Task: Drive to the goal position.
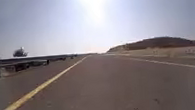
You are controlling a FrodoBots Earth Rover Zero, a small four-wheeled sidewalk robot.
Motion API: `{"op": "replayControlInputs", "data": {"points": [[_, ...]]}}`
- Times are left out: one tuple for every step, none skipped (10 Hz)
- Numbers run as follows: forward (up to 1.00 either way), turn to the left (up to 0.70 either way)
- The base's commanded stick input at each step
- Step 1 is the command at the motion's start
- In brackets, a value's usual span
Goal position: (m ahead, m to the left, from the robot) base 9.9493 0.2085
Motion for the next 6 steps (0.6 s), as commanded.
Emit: {"op": "replayControlInputs", "data": {"points": [[0.70, 0.00], [0.70, 0.00], [0.70, 0.00], [0.70, 0.00], [0.70, 0.00], [0.70, 0.00]]}}
